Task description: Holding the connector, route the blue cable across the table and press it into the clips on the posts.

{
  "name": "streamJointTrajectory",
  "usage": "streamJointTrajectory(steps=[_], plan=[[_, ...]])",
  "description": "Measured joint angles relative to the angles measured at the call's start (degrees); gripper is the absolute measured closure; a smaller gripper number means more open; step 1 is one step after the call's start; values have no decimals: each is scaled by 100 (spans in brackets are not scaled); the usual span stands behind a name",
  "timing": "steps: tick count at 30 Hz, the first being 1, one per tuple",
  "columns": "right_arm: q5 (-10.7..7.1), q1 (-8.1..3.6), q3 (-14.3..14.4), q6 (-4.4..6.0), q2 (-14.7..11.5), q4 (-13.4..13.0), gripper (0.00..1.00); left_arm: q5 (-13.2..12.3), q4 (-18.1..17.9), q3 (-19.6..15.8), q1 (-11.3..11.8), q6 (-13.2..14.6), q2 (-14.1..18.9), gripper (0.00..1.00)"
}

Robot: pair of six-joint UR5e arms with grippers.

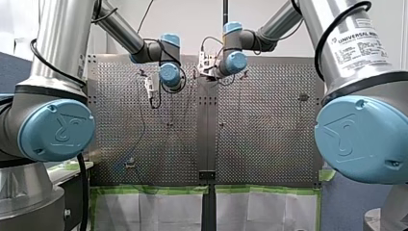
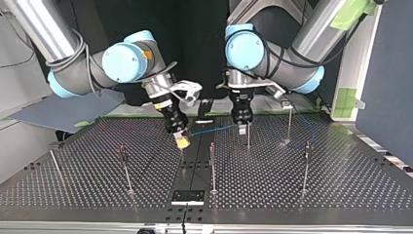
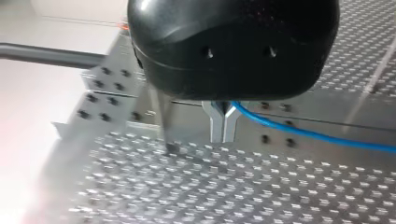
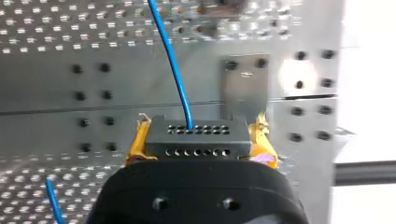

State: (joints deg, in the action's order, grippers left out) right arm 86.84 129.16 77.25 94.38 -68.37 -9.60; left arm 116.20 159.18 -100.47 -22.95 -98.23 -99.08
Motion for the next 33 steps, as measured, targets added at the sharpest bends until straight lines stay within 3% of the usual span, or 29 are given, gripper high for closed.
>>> streamJointTrajectory(steps=[5, 12, 20, 26, 33], plan=[[0, 1, 4, 3, -237, 0, 100, -57, 8, 134, 38, -2, 245, 100], [-4, -86, 6, 52, -261, -18, 100, -255, 127, 356, 96, 23, 497, 100], [-29, -236, 6, 85, -213, -30, 100, -493, 101, 471, 121, 127, 195, 100], [-196, -335, 4, 98, -195, -52, 100, -541, 69, 518, 168, 180, -63, 100], [-289, -447, -28, 100, -126, -72, 100, -654, 14, 643, 272, 188, -119, 100]])
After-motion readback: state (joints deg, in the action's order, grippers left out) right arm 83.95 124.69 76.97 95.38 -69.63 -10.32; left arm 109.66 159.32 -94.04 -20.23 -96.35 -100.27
